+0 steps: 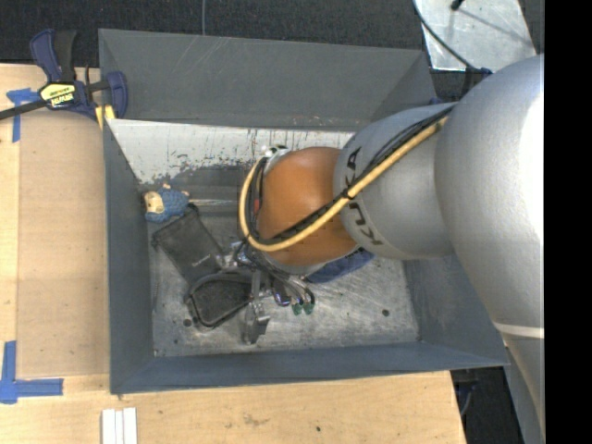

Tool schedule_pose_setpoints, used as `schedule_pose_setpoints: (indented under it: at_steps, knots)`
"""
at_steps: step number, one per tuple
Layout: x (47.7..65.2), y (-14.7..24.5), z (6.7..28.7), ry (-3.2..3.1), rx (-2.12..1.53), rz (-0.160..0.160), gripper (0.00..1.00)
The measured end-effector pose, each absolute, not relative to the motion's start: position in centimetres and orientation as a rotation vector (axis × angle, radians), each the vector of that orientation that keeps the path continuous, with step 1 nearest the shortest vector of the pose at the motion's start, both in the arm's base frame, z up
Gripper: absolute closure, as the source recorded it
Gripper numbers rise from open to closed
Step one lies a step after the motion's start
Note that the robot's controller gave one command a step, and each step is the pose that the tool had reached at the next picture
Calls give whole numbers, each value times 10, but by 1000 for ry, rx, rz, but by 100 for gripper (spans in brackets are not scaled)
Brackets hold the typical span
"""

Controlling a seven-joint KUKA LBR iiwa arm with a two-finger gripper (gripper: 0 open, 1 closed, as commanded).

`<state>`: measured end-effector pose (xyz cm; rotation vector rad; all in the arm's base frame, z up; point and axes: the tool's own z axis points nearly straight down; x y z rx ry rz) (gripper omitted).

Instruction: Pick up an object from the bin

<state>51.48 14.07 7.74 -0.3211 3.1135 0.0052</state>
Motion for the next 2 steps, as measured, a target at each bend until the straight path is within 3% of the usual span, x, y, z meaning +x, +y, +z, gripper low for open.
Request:
schedule_pose_setpoints:
  at_steps: [2]
  knots:
    - [517, 141, 79, 3118, -315, 4, 0]
